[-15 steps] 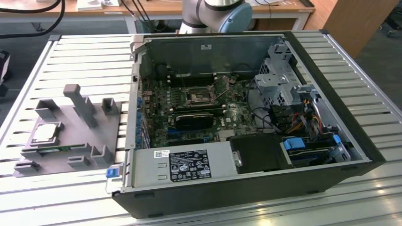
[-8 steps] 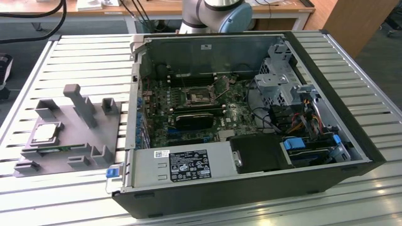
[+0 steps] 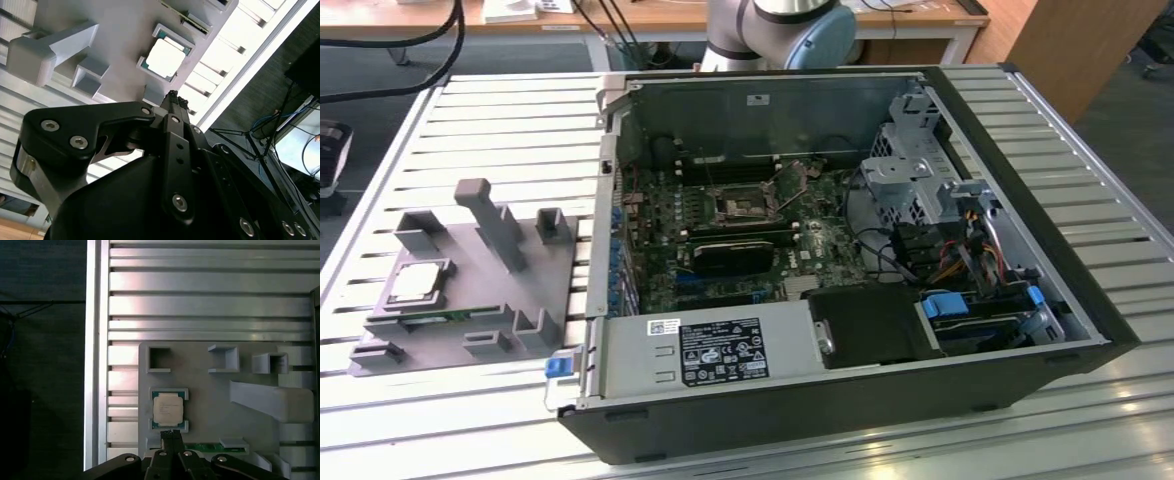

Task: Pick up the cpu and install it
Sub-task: 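Pick up the cpu and move it towards the insertion slot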

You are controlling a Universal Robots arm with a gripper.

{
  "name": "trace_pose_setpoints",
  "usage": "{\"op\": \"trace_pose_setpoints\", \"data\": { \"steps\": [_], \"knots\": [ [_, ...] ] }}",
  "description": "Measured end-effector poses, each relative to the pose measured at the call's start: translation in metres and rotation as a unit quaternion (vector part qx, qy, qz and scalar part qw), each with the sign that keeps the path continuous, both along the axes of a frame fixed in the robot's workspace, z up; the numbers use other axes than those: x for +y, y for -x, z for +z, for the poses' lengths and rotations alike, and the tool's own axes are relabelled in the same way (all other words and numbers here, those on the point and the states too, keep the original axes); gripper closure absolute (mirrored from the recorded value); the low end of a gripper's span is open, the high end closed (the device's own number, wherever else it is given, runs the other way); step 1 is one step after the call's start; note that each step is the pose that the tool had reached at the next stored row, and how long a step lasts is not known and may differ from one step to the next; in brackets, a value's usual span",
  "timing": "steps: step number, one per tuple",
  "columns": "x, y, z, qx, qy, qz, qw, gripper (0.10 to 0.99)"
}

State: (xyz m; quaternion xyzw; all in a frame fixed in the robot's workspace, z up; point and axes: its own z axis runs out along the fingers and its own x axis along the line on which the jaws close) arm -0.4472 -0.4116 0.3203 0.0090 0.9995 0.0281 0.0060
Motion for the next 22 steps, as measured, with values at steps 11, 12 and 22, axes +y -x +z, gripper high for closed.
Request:
{"op": "trace_pose_setpoints", "data": {
  "steps": [11, 12, 22],
  "knots": [
    [-0.0001, -0.0017, -0.0177, 0.0001, -0.0006, 0.000, 1.0000, 0.737],
    [0.0000, -0.0019, -0.0194, 0.0004, -0.0006, 0.000, 1.0000, 0.678],
    [0.0000, -0.0021, -0.0327, 0.0005, -0.0006, 0.000, 1.0000, 0.384]
  ]
}}
